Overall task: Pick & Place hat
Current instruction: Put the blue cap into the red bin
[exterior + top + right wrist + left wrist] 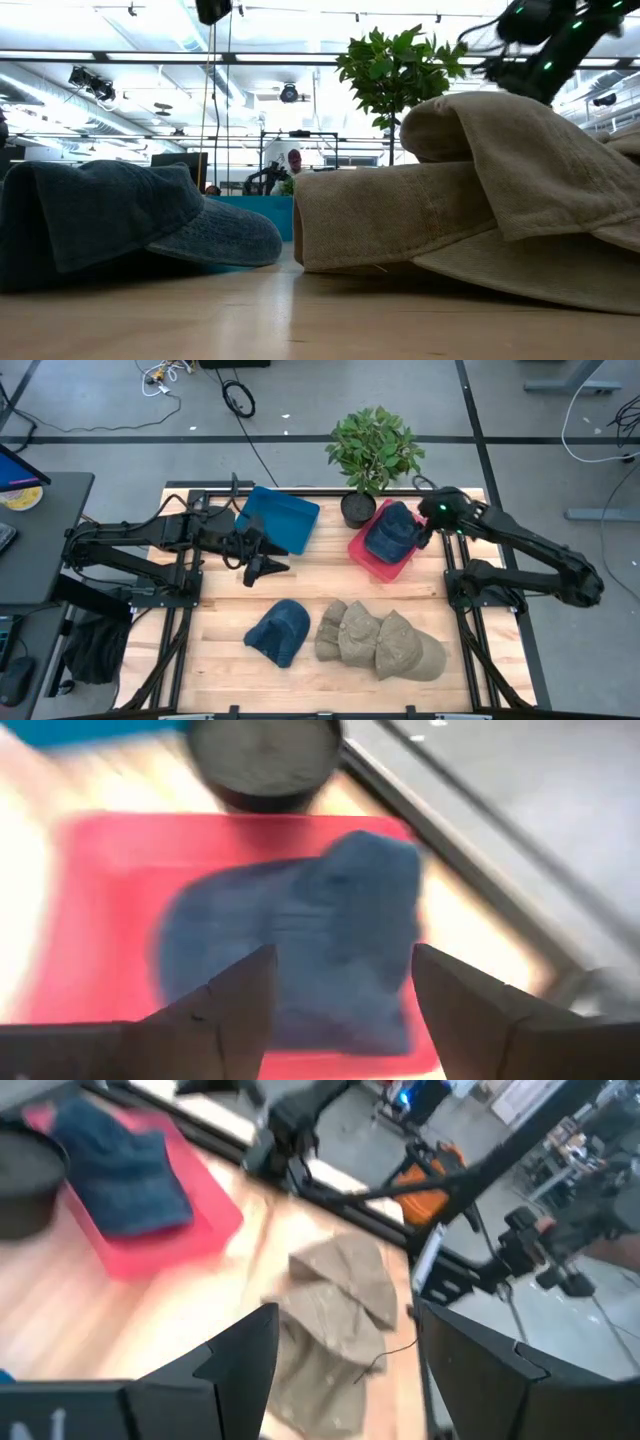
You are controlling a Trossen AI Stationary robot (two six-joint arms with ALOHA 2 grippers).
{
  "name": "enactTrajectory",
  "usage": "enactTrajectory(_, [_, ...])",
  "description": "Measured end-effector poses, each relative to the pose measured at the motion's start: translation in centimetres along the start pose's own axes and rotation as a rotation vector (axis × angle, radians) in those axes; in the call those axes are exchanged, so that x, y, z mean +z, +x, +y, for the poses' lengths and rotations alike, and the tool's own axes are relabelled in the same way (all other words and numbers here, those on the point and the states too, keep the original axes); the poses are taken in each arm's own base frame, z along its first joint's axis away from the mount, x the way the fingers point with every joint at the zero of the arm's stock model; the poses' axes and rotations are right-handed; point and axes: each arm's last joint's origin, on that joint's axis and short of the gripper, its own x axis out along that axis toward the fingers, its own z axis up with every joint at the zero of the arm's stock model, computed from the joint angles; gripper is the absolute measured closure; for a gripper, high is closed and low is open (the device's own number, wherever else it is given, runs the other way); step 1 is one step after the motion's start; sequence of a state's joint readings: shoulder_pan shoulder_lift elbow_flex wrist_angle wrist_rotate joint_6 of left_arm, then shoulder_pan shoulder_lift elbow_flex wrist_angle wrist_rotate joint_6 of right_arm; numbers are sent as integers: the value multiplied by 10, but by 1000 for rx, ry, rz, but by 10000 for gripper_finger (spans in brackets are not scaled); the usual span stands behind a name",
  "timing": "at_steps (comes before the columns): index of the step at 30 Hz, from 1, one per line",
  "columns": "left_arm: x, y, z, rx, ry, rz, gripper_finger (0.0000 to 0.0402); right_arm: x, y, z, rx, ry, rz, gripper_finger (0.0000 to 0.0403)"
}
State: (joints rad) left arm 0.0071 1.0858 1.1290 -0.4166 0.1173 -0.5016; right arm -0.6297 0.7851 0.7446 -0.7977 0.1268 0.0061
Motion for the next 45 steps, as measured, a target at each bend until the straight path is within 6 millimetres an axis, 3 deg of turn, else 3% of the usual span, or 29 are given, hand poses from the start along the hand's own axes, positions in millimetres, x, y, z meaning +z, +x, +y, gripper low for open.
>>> enactTrajectory(7, [-16,-1,2,58,-144,155,154,-10,-28,14,448,302,-12,189])
enactTrajectory(11, [-26,0,-4,97,-290,203,154,-7,-32,22,592,397,17,193])
enactTrajectory(19, [-52,-1,-33,143,-426,257,154,8,-42,45,788,400,-69,193])
enactTrajectory(26, [-62,-3,-57,173,-585,122,154,24,-46,76,964,325,-146,193])
enactTrajectory(36, [-88,25,-78,195,-793,164,154,47,-12,132,1033,295,-199,193])
enactTrajectory(41, [-107,47,-83,292,-1079,164,155,47,6,151,1070,261,-147,193])
enactTrajectory(45, [-127,58,-89,362,-1154,221,168,43,14,161,1069,237,-108,193])
